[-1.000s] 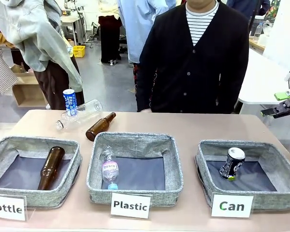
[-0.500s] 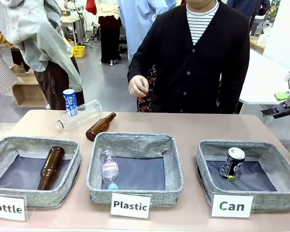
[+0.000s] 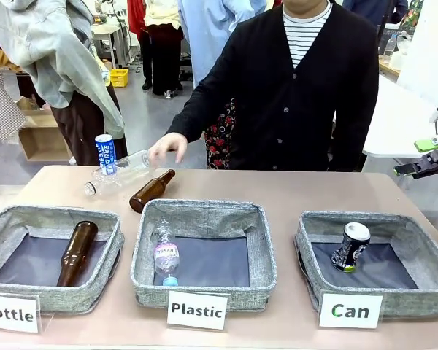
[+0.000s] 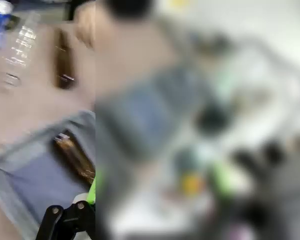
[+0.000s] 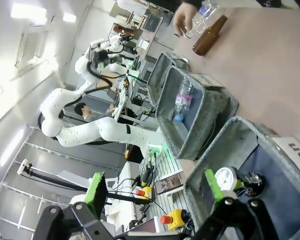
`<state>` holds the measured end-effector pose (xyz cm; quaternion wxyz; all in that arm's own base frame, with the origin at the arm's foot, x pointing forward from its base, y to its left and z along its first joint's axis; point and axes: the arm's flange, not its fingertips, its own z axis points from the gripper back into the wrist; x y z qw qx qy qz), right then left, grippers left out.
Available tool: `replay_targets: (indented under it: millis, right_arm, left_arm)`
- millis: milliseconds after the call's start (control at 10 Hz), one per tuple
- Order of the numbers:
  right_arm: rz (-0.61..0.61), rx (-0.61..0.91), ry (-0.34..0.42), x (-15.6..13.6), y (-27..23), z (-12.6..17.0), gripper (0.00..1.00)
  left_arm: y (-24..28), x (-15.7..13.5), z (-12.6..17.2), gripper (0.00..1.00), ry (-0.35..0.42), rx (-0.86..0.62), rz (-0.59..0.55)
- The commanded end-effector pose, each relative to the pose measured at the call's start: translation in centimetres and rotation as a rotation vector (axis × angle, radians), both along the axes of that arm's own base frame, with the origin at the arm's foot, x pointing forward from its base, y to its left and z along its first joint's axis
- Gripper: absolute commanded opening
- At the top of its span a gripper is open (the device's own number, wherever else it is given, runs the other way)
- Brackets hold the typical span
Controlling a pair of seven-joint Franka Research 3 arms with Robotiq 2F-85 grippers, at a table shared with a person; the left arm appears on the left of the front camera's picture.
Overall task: Sort the can waste into the basket.
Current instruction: Pick up the can waste from the table and place it in the right Fabric basket.
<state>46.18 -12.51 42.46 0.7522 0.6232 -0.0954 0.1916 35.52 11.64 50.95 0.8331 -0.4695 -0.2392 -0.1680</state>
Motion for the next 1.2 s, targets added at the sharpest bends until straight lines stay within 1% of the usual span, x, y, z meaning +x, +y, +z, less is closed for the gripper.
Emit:
replay_targets:
  millis: [0,100,200,300,400,500,600,700,800,900,1000,1100]
  right_arm:
    - [0.013,-0.003,-0.012,0.1,-0.3,0.3,1.00]
    - [0.013,-0.003,-0.012,0.1,-0.3,0.3,1.00]
    - [0.013,-0.003,-0.012,0.1,-0.3,0.3,1.00]
    - [0.013,-0.003,-0.012,0.1,-0.3,0.3,1.00]
    - [0.013,-0.003,-0.012,0.1,-0.3,0.3,1.00]
    - [0.013,-0.003,-0.012,0.1,-0.3,0.3,1.00]
    - [0.013,-0.003,-0.012,0.1,-0.3,0.3,1.00]
    - [0.013,-0.003,-0.012,0.1,-0.3,0.3,1.00]
    - [0.013,-0.003,-0.012,0.1,-0.3,0.3,1.00]
    - [0.013,-0.003,-0.012,0.1,-0.3,0.3,1.00]
    - [0.013,-0.003,-0.012,0.1,-0.3,0.3,1.00]
    - [0.013,-0.003,-0.012,0.1,-0.3,0.3,1.00]
  left_arm:
    - [1.0,7.7,-0.5,1.00,-0.006,0.065,0.074]
    - [1.2,10.8,-1.1,1.00,-0.002,0.064,0.079]
    - [0.6,13.5,-2.6,1.00,0.041,0.020,0.047]
    - [-0.6,14.8,-4.0,1.00,0.063,0.012,0.034]
    - [-1.5,16.7,-5.0,1.00,0.093,0.050,0.028]
    - [-0.9,17.1,-5.0,1.00,0.094,0.071,0.005]
    - [1.4,14.4,-3.6,1.00,0.034,0.002,-0.065]
    - [4.3,9.6,-1.4,1.00,-0.075,-0.002,-0.090]
    - [7.2,2.8,0.6,1.00,-0.230,0.019,-0.041]
    - [8.6,-2.2,1.1,1.00,-0.320,0.056,-0.005]
    - [8.8,-5.9,0.1,1.00,-0.363,0.106,0.072]
    - [8.2,-9.0,-1.2,1.00,-0.444,0.119,0.124]
